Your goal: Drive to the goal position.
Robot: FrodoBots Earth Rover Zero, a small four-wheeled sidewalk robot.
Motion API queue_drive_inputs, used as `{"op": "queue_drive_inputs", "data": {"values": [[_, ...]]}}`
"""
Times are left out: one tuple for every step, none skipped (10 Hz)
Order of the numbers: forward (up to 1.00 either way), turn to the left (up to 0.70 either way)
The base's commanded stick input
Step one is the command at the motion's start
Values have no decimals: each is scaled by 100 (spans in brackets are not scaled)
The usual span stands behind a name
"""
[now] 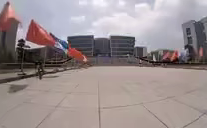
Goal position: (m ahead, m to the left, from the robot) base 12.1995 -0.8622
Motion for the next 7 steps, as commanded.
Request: {"op": "queue_drive_inputs", "data": {"values": [[100,0],[100,0],[100,0],[100,0],[100,0],[100,0],[100,0]]}}
